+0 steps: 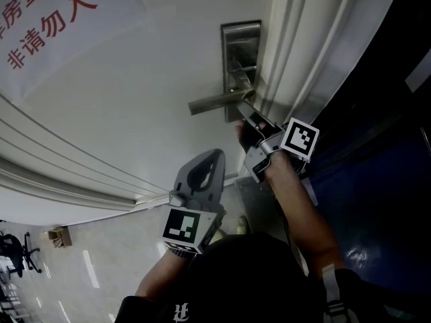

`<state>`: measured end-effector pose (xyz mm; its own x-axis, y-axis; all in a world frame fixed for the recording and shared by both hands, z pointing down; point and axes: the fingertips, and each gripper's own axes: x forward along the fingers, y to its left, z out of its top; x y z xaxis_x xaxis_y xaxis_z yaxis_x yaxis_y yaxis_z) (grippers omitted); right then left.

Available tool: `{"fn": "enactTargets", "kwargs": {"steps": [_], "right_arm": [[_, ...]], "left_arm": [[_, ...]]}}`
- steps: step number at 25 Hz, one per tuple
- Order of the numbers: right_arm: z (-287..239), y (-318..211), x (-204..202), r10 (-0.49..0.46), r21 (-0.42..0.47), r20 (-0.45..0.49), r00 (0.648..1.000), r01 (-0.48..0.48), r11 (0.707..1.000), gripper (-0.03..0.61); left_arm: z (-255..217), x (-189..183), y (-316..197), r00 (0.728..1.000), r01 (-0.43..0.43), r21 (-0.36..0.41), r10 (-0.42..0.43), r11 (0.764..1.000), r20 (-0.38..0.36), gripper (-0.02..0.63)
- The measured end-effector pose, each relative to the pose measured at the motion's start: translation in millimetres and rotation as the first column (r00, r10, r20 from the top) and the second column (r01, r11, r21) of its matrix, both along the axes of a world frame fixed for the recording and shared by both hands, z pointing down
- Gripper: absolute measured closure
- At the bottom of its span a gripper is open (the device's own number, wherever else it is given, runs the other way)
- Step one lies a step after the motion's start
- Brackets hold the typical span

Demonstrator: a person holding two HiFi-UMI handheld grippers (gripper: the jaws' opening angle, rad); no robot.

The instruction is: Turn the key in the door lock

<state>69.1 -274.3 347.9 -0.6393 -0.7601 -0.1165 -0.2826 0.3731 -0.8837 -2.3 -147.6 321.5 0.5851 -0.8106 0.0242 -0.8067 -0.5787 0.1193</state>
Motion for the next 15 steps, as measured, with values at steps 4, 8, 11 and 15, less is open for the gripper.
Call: {"fn": "enactTargets", "kwargs": {"steps": [4,8,11,15], "right_arm": [[-10,14,0,-0.024,0.16,-0.229,0.973,0.062,0.985,0.535],[-17,28,6,0.105,0.344,-0.614,0.782,0.144,0.928,0.523],[-19,34,3,0.268,0.454,-0.818,0.51,0.284,0.844,0.52],[-15,40,-5,0.449,0.486,-0.872,0.195,0.46,0.743,0.515]], "left_arm": [[1,2,-2,1.0,-0.007,0.007,0.007,1.0,0.001,0.606],[1,8,-1,1.0,-0.026,0.013,0.026,1.0,-0.005,0.606],[0,10,0,0.999,-0.035,0.015,0.035,0.999,-0.009,0.606],[-1,10,3,0.999,-0.039,0.02,0.04,0.999,-0.01,0.606]]}}
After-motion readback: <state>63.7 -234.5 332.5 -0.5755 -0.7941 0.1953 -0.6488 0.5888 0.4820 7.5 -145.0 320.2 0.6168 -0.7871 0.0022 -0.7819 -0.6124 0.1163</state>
